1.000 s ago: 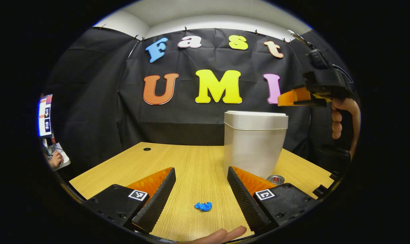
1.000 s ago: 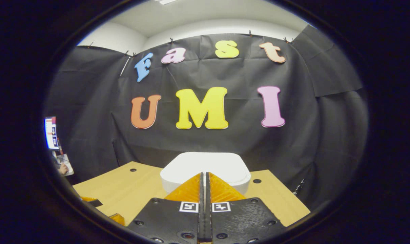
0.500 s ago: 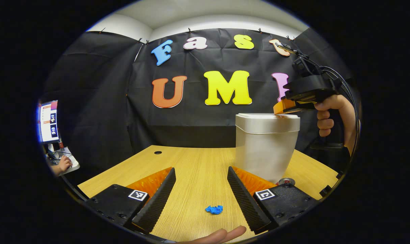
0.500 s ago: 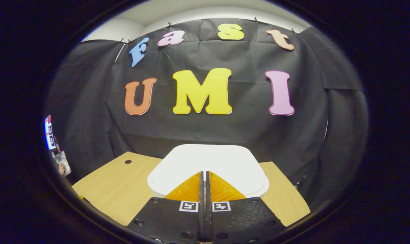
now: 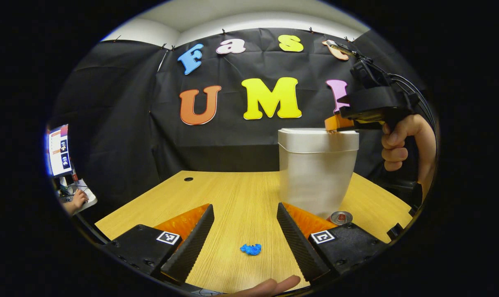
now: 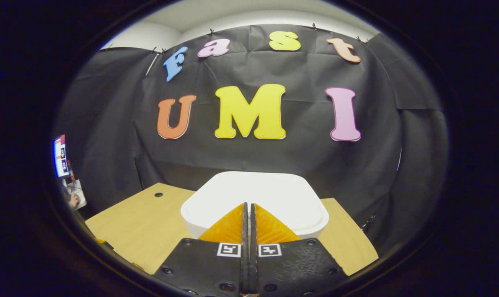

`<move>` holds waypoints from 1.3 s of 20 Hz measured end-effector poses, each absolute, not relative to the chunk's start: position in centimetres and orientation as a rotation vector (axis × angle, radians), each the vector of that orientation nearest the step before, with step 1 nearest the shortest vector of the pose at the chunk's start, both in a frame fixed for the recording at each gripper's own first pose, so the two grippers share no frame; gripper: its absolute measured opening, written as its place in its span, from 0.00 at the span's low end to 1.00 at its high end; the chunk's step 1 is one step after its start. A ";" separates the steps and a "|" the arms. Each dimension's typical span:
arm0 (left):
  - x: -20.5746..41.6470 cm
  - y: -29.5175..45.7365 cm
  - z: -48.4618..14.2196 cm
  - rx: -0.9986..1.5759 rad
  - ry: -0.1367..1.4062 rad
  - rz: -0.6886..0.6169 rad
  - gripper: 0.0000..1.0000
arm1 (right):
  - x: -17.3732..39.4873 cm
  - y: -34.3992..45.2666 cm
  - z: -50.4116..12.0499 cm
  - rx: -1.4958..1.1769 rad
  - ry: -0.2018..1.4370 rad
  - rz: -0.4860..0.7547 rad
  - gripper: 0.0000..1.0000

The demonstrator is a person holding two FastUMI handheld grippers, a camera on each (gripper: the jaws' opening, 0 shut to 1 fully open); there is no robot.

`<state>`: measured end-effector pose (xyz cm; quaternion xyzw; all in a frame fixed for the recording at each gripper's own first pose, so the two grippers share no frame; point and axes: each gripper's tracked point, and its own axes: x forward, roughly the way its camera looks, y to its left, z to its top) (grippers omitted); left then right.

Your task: Press the lid of the desktop garbage bin to open it, pick up the crumpled paper on the desktop and throw it into the bin, then pick up the pop can on the desktop and drop it into the bin, and finally close the garbage bin lid.

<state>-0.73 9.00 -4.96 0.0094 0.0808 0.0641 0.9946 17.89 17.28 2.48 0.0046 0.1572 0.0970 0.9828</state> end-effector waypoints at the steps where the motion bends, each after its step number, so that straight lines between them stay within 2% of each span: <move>1: -0.9 9.2 -5.0 0.014 0.161 0.136 0.99 | 17.8 17.3 2.4 0.030 0.324 0.211 0.01; 4: -0.9 9.2 -4.5 0.011 0.149 0.139 0.99 | 16.3 16.4 3.9 0.090 0.271 0.238 0.00; 6: -1.0 9.6 -4.4 0.032 0.133 0.145 0.99 | 14.8 14.2 3.7 0.057 0.242 0.177 0.00; 13: -0.3 10.7 -5.7 0.025 0.163 0.163 0.99 | 8.6 13.6 1.6 0.083 0.182 0.213 0.00; 16: -0.2 10.5 -6.2 0.016 0.166 0.147 0.99 | 6.8 12.2 0.7 0.021 0.145 0.182 0.00; 19: 0.1 10.3 -7.5 0.030 0.192 0.129 0.99 | 5.0 12.3 -2.1 0.048 0.174 0.229 0.00; 22: 0.8 10.5 -10.1 0.035 0.252 0.142 0.99 | 4.7 10.6 -4.6 0.031 0.218 0.209 0.01; 23: 0.9 10.6 -11.3 0.037 0.285 0.146 0.98 | 4.6 10.6 -4.7 0.049 0.221 0.214 0.09; 26: 1.4 9.9 -14.5 0.022 0.379 0.105 0.98 | 4.6 10.8 -4.7 0.067 0.208 0.220 0.60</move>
